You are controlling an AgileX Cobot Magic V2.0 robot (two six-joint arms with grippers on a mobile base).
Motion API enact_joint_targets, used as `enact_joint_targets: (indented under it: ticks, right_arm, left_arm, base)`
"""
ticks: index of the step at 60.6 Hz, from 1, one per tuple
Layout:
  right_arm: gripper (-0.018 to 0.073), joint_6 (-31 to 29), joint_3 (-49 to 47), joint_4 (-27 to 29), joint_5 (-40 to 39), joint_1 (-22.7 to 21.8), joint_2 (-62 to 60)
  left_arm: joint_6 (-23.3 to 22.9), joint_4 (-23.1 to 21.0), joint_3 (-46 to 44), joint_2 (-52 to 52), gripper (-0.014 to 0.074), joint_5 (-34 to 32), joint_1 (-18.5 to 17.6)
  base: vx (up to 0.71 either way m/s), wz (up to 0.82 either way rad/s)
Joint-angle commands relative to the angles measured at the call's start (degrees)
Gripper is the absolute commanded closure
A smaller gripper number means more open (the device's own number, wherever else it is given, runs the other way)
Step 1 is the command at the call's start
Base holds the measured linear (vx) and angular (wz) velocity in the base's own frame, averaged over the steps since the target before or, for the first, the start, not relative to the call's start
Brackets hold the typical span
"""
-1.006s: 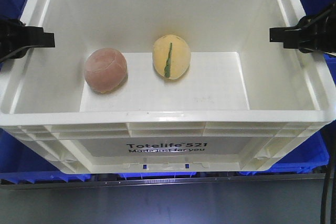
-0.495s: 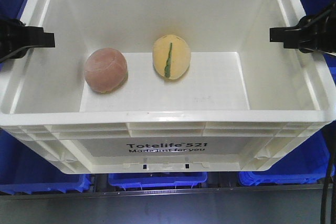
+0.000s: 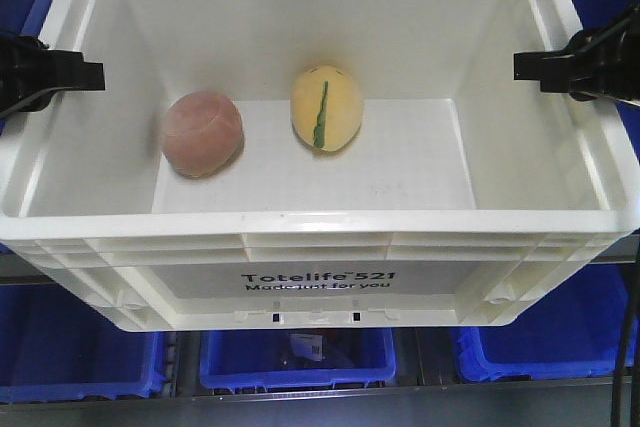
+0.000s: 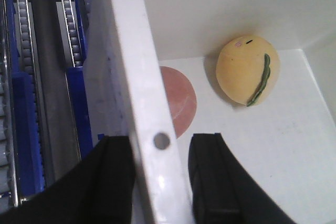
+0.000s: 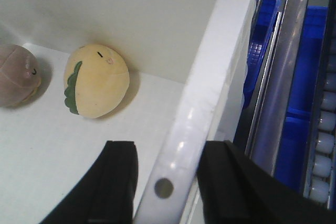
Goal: Place moving items into box and shelve
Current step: 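Keep gripping the crate rims as the base aligns with the roller shelf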
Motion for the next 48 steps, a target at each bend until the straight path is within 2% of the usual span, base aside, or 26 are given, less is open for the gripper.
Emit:
enact_joint_targets:
  ticks: [1,48]
  right_arm:
    - [0.0565,-2.9,-2.3,6.0,-3.8,0.6,-2.0]
    - [0.0565,-2.9,-2.3,6.0,-3.8,0.6,-2.0]
  left_arm:
    - [0.9,-5.2,-2.8,-1.8,0.0603,-8.4,-0.5]
    - [0.9,-5.2,-2.8,-1.8,0.0603,-8.4,-0.5]
  base:
    - [0.12,0.0]
    - [0.07,0.0]
